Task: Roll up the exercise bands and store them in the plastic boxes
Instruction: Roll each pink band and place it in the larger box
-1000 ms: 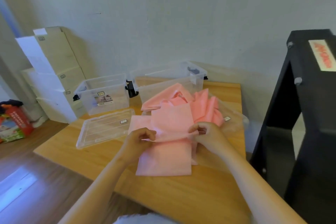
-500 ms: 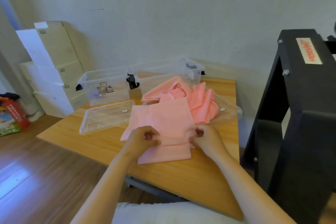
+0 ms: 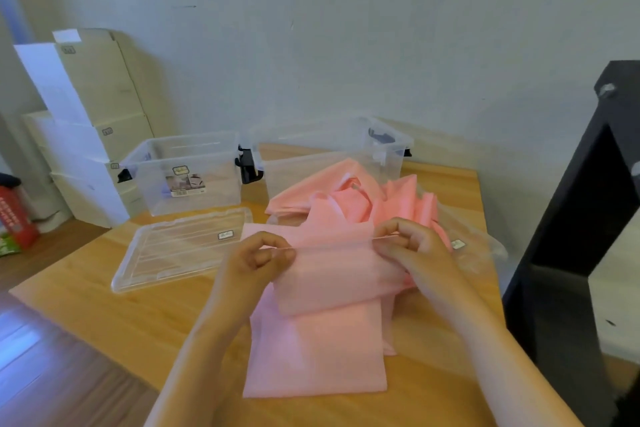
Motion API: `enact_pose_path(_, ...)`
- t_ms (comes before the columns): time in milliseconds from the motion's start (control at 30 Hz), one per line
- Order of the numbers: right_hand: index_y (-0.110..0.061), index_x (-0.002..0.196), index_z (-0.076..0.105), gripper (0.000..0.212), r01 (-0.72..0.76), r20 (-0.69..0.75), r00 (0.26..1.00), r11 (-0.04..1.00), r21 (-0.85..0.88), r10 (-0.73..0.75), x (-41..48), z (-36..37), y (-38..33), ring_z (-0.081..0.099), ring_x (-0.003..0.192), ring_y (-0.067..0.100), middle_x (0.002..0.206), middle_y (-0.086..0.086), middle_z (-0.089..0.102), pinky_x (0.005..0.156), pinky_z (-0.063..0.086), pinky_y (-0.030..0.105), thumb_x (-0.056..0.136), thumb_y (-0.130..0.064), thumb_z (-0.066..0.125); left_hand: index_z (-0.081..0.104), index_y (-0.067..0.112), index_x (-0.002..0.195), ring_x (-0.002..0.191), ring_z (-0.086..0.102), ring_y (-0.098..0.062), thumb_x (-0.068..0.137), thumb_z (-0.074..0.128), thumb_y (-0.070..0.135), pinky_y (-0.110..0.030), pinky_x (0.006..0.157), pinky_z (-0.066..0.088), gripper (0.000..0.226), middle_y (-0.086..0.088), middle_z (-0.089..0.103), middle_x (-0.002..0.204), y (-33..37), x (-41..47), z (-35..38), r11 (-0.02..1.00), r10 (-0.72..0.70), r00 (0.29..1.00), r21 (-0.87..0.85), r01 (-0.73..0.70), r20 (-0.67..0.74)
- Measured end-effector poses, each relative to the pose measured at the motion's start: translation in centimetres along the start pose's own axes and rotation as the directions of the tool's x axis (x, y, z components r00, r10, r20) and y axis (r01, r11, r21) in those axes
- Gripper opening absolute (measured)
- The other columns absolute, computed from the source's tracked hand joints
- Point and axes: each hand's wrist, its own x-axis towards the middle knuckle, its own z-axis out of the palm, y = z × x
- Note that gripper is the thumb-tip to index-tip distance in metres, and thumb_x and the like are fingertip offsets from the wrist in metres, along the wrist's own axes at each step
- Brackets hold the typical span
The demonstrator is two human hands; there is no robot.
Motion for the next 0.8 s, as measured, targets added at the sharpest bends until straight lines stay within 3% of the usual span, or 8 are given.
enact_pose_path(167,-0.012,0.076,0.065,0.022,-0.095,-0.013,0.995,0.987,0.127,0.097,0.9,-0.1,1.8,0.05,0.046,0.003,0.055,-0.007,0.058,0.038,0.035,0.013,0.088,0.004,0.055,0.075,0.016,0.077,0.057,0.06,-0.011,0.069,0.081,0.015,-0.019,0.055,0.05,0.01,-0.004,0.067,0.067,-1.7,1.1,-0.6,0.957,-0.119,0.991,-0.259,0.13,0.055)
enact_pose_path(267,-0.018,0.071,0.072,0.033,-0.095,-0.028,0.994,0.98,0.176,0.102,0.9,-0.5,2.2,0.046,0.043,0.005,0.053,-0.004,0.055,0.037,0.033,0.015,0.087,0.004,0.053,0.078,0.016,0.082,0.056,0.062,-0.012,0.044,0.096,0.039,-0.021,0.055,0.052,0.048,-0.005,0.067,0.068,-2.3,1.0,-1.0,0.941,-0.106,0.99,-0.313,0.129,0.09)
enact_pose_path(333,-0.022,0.068,0.074,0.034,-0.093,-0.036,0.994,0.973,0.213,0.103,0.7,-0.7,2.5,0.043,0.044,0.007,0.054,-0.001,0.051,0.039,0.031,0.017,0.084,0.002,0.056,0.078,0.013,0.084,0.056,0.062,-0.012,0.039,0.096,0.043,-0.021,0.055,0.053,0.056,-0.006,0.064,0.066,-2.4,0.8,-1.1,0.936,-0.077,0.991,-0.336,0.11,0.11)
enact_pose_path(433,-0.023,0.067,0.074,0.016,-0.085,-0.023,0.995,0.971,0.224,0.093,0.6,-0.8,2.5,0.044,0.057,0.014,0.066,0.005,0.05,0.051,0.03,0.026,0.07,-0.007,0.068,0.077,0.013,0.081,0.056,0.062,-0.012,0.043,0.095,0.038,-0.02,0.056,0.052,0.048,-0.004,0.062,0.063,-2.3,0.5,-1.4,0.92,-0.045,0.991,-0.382,0.089,0.124)
enact_pose_path(567,-0.02,0.062,0.071,0.015,-0.084,-0.003,0.996,0.97,0.228,0.087,0.6,-1.1,2.5,0.046,0.06,0.016,0.065,0.004,0.053,0.055,0.029,0.028,0.067,-0.008,0.064,0.074,0.013,0.068,0.054,0.059,-0.013,0.062,0.072,0.014,-0.02,0.053,0.05,0.006,-0.004,0.06,0.06,-1.8,-0.1,-1.0,0.91,-0.039,0.992,-0.404,0.086,0.123)
enact_pose_path(733,-0.016,0.058,0.07,0.023,-0.068,-0.009,0.997,0.97,0.234,0.072,0.5,-1.5,2.9,0.042,0.063,0.021,0.068,0.01,0.051,0.057,0.027,0.031,0.068,-0.009,0.05,0.07,0.013,0.061,0.054,0.057,-0.015,0.084,0.042,-0.011,-0.02,0.053,0.049,0.043,-0.004,0.059,0.062,-1.7,-0.1,-0.4,0.93,-0.035,0.996,-0.364,0.061,0.079)
enact_pose_path(800,-0.015,0.059,0.071,0.023,-0.055,0.012,0.998,0.971,0.232,0.053,0.4,-1.4,2.8,0.046,0.06,0.018,0.067,0.011,0.052,0.054,0.031,0.028,0.069,-0.008,0.052,0.069,0.012,0.061,0.057,0.057,-0.017,0.085,0.039,-0.009,-0.021,0.054,0.049,0.044,-0.006,0.058,0.063,-1.8,0.0,-0.4,0.927,-0.029,0.997,-0.37,0.052,0.068)
